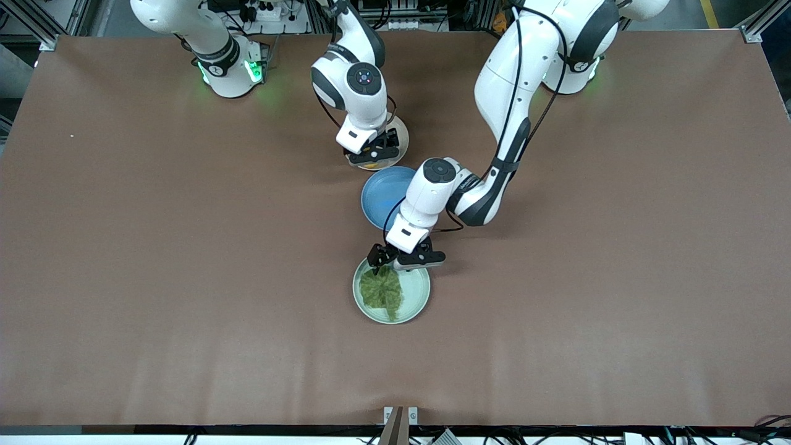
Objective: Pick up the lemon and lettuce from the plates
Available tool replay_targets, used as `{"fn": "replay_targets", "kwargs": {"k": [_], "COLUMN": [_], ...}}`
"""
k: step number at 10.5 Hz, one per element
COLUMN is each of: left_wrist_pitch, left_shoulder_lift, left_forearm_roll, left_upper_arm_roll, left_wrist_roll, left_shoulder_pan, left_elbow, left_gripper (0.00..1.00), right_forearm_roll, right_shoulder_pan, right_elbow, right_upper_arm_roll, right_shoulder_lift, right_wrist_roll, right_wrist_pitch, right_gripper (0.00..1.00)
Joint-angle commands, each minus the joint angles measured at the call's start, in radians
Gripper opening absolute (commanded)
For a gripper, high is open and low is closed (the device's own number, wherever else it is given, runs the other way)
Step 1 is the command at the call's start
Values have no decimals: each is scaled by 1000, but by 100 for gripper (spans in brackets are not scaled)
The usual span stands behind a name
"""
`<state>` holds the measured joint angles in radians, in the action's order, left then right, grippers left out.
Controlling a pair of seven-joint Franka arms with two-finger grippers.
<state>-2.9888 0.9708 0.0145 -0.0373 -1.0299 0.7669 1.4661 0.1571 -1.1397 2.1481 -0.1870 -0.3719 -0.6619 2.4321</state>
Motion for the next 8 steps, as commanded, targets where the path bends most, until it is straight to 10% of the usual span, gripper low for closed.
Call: {"fn": "replay_targets", "kwargs": {"k": [1,5,8], "left_wrist_pitch": [-42,-44,-44], "left_shoulder_lift": [66,57,51], "left_forearm_roll": [-14,-14,-14], "left_upper_arm_roll": [-29,-41,-98], "left_wrist_roll": [-19,-19,-12], "left_shoulder_pan": [29,29,29], "left_elbow": [-72,-75,-75], "left_gripper": [100,100,100], "right_forearm_roll": [-53,-88,-122], "right_shoulder_pan": [-8,-37,-44], "right_elbow": [4,4,3], "right_upper_arm_roll": [-6,-8,-9], "right_shoulder_lift": [-7,-38,-51], "right_wrist_roll": [-11,-19,-21], "right_wrist_pitch": [7,7,7], "right_gripper": [100,100,68]}}
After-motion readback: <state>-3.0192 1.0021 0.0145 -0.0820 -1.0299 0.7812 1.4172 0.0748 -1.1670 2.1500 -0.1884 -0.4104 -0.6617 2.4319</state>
